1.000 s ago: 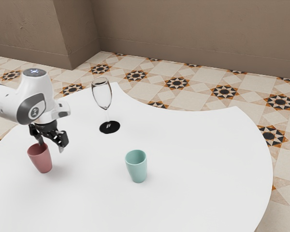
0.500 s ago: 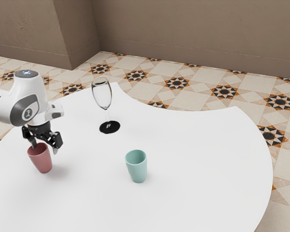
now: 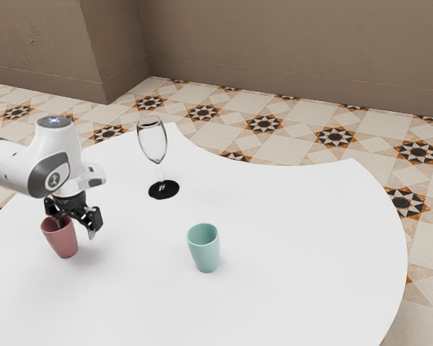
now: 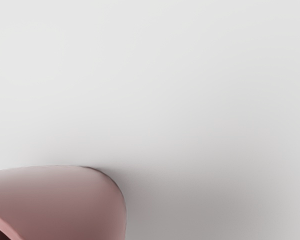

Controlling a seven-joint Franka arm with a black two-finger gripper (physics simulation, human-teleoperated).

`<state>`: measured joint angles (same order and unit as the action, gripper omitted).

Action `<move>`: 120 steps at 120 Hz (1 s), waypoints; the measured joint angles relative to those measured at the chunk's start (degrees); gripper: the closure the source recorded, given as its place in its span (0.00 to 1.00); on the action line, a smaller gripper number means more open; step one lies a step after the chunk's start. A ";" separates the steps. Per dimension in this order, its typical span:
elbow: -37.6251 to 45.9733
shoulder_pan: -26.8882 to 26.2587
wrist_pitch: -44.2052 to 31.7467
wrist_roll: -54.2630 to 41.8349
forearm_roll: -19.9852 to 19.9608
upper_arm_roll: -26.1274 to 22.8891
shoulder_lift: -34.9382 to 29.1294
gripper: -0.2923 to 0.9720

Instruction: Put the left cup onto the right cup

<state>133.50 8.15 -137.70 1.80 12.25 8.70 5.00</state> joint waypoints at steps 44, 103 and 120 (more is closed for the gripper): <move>-0.06 0.25 -1.52 -0.04 -0.15 0.13 0.15 0.73; -0.07 0.25 -1.50 0.12 0.24 0.47 0.04 0.84; -0.06 0.23 -1.14 0.33 0.39 0.47 -0.93 0.85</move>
<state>133.44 8.38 -138.84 2.12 12.64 9.17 4.08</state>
